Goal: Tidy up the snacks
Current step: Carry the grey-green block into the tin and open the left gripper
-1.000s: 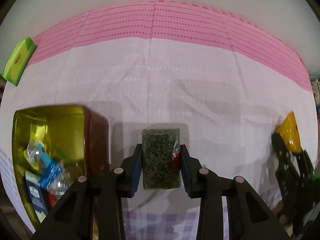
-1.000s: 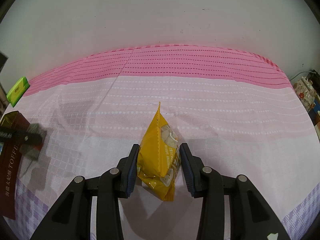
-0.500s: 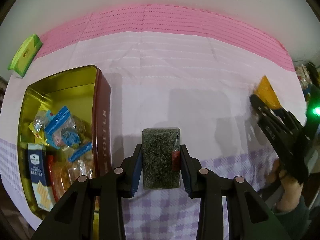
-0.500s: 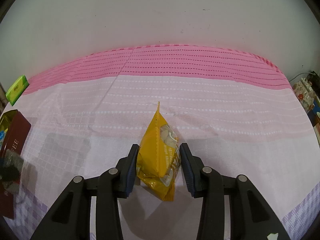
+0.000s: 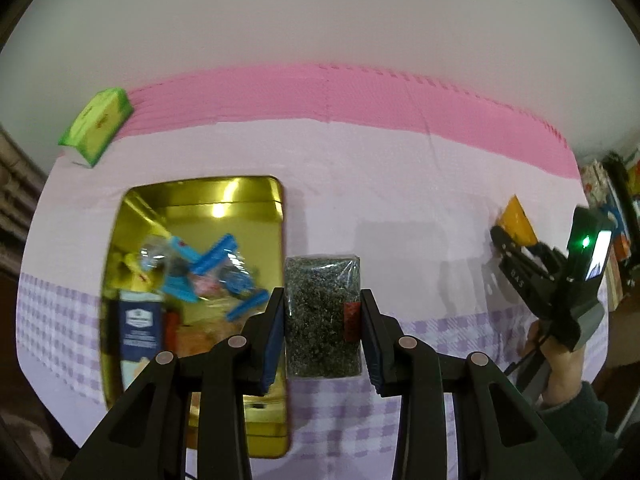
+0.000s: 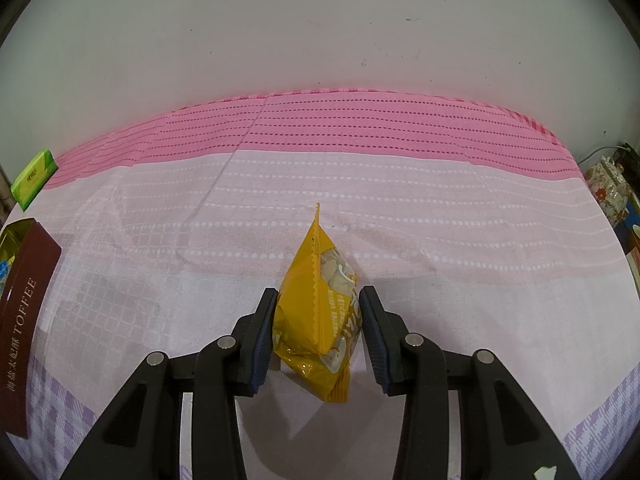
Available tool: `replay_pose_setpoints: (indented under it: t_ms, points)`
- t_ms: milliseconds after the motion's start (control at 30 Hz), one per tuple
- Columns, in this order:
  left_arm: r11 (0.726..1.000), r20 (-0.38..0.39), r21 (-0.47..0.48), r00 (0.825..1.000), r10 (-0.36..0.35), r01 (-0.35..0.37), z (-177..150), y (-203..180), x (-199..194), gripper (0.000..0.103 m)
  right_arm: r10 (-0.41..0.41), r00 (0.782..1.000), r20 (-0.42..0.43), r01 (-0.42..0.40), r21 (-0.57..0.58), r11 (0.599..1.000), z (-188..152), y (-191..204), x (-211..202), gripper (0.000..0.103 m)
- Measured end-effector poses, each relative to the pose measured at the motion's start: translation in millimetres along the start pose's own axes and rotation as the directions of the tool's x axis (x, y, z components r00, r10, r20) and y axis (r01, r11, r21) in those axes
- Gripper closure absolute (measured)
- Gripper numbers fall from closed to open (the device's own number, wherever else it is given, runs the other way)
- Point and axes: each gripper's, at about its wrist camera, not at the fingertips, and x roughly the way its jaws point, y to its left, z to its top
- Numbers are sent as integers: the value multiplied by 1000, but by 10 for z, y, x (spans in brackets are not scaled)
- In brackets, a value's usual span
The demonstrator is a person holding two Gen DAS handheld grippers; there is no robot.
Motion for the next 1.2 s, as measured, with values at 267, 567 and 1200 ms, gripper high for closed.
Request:
replay_pose_setpoints:
  t_ms: [267,567,1200]
  points:
    - [995,52,-56,995,83,-80,100,588,-292,67,0,1000,0,0,0,1000,0,0,0,64]
    - [988,-28,-121,995,91,-94,-74,988,-136,67,0,1000,0,0,0,1000,-5,2,1,64]
    - [999,-159,-37,987,29,-35,-478,686,330,67,-2,1000,0,2,-2,1000,-6,-8,0,64]
